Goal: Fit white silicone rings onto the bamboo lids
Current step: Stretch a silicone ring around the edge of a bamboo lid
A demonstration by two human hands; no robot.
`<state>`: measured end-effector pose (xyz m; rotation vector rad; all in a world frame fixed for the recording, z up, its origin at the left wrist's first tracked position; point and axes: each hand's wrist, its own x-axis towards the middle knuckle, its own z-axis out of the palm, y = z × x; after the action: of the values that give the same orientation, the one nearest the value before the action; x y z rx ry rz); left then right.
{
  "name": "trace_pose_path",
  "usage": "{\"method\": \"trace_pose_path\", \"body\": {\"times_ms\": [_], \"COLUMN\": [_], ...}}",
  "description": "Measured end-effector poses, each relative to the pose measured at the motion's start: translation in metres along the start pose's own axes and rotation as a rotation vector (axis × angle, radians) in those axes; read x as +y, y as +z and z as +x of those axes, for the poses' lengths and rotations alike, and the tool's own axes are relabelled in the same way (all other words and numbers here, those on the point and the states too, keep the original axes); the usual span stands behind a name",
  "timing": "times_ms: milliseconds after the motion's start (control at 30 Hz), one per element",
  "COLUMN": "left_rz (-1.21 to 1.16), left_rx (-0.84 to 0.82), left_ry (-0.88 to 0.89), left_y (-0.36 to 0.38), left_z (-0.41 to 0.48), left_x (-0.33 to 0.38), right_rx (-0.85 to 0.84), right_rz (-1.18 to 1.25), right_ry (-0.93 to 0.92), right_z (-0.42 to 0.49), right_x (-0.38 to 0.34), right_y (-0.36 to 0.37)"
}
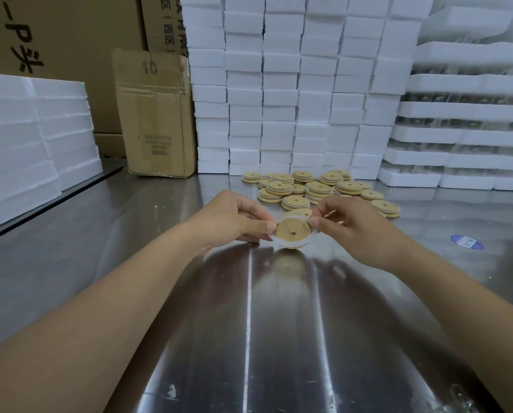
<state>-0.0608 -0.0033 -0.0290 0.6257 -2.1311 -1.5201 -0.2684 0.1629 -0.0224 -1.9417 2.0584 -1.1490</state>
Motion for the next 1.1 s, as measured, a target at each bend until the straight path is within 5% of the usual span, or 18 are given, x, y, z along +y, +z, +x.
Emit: {"method": "trace_pose_path", "body": {"times_ms": [1100], "left_rz": [-0.172], "left_rx": [0.029], "left_ry": [0.053], "left_y": [0.016], "left_z": [-0.003], "left_x": [0.000], "right_rx": [0.029], "right_rz": [0.144], "right_ry": [-0.033], "right_z": [-0.005], "right_x": [-0.005], "right_y": [0.002]}}
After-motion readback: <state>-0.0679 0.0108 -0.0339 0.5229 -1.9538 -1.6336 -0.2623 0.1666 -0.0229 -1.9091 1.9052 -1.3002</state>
